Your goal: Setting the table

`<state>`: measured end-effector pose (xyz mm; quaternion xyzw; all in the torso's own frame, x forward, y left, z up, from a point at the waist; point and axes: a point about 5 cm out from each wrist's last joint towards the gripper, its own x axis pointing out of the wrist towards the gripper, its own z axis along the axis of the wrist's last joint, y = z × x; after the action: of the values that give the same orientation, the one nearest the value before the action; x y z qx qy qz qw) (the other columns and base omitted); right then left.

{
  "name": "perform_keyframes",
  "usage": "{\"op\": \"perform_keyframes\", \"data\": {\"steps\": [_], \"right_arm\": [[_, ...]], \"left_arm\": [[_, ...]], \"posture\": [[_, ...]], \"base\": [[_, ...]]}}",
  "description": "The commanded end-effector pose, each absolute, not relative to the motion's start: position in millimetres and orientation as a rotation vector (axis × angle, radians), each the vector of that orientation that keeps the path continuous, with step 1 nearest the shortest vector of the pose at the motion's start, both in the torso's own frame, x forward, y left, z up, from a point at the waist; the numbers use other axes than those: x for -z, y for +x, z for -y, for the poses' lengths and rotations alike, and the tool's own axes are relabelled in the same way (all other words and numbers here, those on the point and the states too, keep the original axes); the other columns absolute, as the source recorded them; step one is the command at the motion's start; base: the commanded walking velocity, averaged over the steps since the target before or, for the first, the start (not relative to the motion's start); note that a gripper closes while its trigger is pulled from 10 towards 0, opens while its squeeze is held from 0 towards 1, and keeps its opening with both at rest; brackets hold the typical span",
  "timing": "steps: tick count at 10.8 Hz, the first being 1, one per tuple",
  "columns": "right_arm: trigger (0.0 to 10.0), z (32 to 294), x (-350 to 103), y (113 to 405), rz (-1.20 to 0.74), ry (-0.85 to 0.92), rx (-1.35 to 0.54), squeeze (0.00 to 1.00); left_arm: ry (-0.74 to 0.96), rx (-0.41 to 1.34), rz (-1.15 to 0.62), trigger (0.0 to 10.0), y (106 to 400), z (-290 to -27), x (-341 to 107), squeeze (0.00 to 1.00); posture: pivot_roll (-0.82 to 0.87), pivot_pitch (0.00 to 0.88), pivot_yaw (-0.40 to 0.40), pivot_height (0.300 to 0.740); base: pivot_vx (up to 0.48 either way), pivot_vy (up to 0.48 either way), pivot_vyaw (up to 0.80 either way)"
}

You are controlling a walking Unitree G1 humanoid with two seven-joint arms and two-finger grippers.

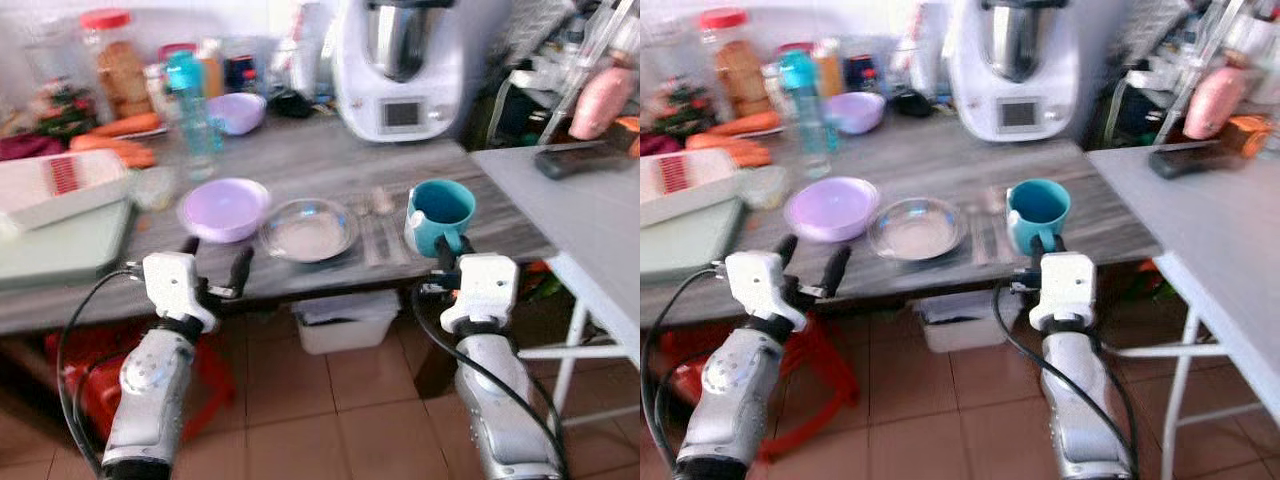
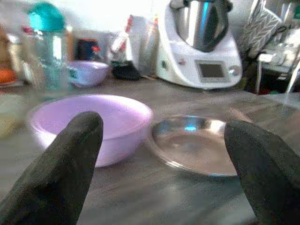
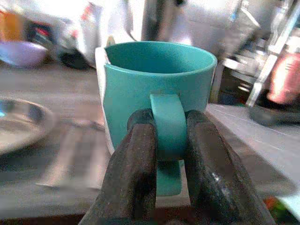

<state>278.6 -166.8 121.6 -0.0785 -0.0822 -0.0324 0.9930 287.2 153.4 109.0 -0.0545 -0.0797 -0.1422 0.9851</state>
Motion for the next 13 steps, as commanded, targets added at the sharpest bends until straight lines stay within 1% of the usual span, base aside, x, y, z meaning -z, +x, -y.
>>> {"op": "perform_keyframes", "data": {"steps": [1,3,5,9,10,12,13], "right_arm": [[10.0,164,-131,282,0.207,-0.145,0.064,0.0],[10.0,164,-132,283,0.209,-0.146,0.061,0.0],[10.0,163,-132,283,0.215,-0.15,0.059,0.0],[10.0,162,-133,284,0.217,-0.152,0.05,0.0],[10.0,162,-133,284,0.218,-0.153,0.048,0.0],[10.0,161,-134,285,0.222,-0.171,0.027,0.0],[10.0,162,-137,286,0.231,-0.192,-0.017,0.0]], "left_arm": [[-0.081,0.265,0.169,10.0,289,-162,-113,0.0],[-0.081,0.266,0.169,10.0,289,-161,-113,0.0],[-0.083,0.267,0.168,10.0,290,-160,-113,0.0],[-0.084,0.268,0.16,10.0,288,-160,-112,0.0],[-0.086,0.266,0.169,10.0,287,-160,-113,0.0],[-0.03,0.283,0.197,10.0,281,-163,-117,0.0],[0.03,0.287,0.214,10.0,276,-170,-119,0.0]], "posture": [[0.0,0.0,-0.011,0.74],[-0.01,0.0,-0.011,0.74],[-0.01,0.0,-0.012,0.74],[0.0,0.0,-0.017,0.74],[0.0,0.0,-0.017,0.74],[0.0,0.0,-0.015,0.74],[0.0,0.0,-0.012,0.74]], "base": [[0.319,0.0,0.0],[0.313,0.0,0.0],[0.317,0.0,0.62],[0.261,0.0,0.0],[0.0,0.0,0.0],[0.0,0.0,0.0],[0.0,0.0,0.0]]}}
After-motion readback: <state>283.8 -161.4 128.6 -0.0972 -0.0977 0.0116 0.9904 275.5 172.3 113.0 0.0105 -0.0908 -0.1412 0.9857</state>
